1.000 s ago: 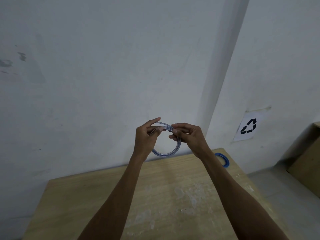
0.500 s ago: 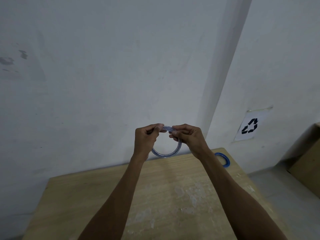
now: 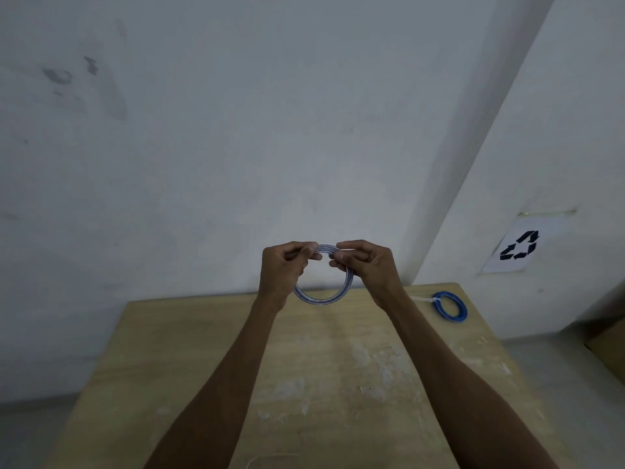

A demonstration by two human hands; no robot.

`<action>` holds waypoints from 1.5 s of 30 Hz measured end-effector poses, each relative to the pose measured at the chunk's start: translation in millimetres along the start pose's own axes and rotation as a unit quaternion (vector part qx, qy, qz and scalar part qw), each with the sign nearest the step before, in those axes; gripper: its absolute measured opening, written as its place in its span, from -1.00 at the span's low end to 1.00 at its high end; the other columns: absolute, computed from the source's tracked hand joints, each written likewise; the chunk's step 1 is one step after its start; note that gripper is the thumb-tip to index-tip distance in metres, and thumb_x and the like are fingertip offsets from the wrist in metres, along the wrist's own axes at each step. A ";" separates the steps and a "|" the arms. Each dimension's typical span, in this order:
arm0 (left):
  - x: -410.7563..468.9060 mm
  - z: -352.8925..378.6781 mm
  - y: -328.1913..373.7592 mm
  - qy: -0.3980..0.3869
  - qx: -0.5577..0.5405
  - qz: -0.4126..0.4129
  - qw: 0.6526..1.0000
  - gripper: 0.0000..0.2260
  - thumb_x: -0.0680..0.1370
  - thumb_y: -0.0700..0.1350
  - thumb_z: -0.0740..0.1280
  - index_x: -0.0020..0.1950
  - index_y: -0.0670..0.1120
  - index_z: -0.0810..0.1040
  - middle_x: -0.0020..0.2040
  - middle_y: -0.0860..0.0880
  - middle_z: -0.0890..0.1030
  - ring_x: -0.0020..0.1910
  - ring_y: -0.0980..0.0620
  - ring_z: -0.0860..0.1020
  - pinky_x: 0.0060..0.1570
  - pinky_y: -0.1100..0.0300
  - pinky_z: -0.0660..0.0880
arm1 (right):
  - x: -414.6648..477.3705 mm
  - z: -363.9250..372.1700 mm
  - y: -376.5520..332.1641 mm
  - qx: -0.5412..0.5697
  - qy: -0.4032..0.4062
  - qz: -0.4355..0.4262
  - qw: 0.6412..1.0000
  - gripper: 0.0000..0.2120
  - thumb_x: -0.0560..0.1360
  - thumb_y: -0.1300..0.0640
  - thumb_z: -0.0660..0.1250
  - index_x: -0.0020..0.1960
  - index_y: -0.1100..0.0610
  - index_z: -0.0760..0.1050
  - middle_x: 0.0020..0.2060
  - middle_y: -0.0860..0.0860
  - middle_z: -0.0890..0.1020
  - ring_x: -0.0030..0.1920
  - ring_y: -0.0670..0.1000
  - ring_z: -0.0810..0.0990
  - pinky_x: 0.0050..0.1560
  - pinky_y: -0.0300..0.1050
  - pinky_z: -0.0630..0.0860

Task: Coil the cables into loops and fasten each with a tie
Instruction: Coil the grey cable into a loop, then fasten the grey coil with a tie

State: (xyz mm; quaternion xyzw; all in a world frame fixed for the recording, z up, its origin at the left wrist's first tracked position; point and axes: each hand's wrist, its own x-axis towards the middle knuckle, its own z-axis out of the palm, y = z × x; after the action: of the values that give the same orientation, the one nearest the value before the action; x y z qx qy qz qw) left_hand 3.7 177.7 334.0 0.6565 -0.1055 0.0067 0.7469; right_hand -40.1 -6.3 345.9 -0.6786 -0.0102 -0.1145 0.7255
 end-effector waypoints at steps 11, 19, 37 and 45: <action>-60.0 -80.9 -63.0 0.099 0.061 -0.001 0.993 -0.86 0.61 -0.20 0.42 0.11 -0.21 0.73 -0.16 -0.12 0.75 -0.39 0.06 0.44 -0.37 0.25 0.39 | -11.6 63.4 73.9 -0.008 -0.103 0.081 0.991 -0.81 0.51 0.39 0.44 0.12 0.39 0.62 -0.13 0.20 0.75 -0.19 0.14 0.76 0.00 -0.03 0.70; -120.9 -150.1 -125.1 0.281 0.037 -0.105 0.953 -0.84 0.60 -0.23 0.42 0.13 -0.24 0.72 -0.18 -0.13 0.74 -0.46 0.12 0.32 -0.46 0.24 0.29 | -113.0 102.9 229.5 -0.293 -0.167 0.112 0.935 -0.68 0.55 0.44 0.26 0.20 0.22 0.64 0.07 0.16 0.72 -0.05 0.13 0.72 0.04 0.17 0.67; -131.5 -141.6 -132.5 0.268 -0.021 -0.146 0.952 -0.85 0.59 -0.23 0.43 0.12 -0.23 0.73 -0.16 -0.20 0.72 -0.41 0.11 0.35 -0.42 0.26 0.28 | -124.4 83.1 245.3 -0.269 -0.076 0.204 0.938 -0.81 0.50 0.40 0.41 -0.02 0.15 0.66 -0.25 0.10 0.75 -0.31 -0.07 0.73 -0.13 -0.15 0.70; -95.6 -63.0 -72.8 0.088 -0.023 -0.090 0.992 -0.89 0.58 -0.20 0.44 0.03 -0.10 0.77 -0.16 -0.20 0.74 -0.39 0.11 0.38 -0.35 0.19 0.30 | -35.8 37.2 91.2 -0.067 -0.031 0.178 0.981 -0.87 0.52 0.32 0.46 -0.15 0.17 0.74 -0.24 0.15 0.70 -0.23 0.05 0.63 -0.01 0.00 0.60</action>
State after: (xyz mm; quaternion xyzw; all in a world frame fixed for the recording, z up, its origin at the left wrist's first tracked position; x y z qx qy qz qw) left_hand -69.7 241.8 239.5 0.6432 0.0206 -0.0052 0.7654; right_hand -53.3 40.7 253.1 -0.7198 0.0955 0.0373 0.6866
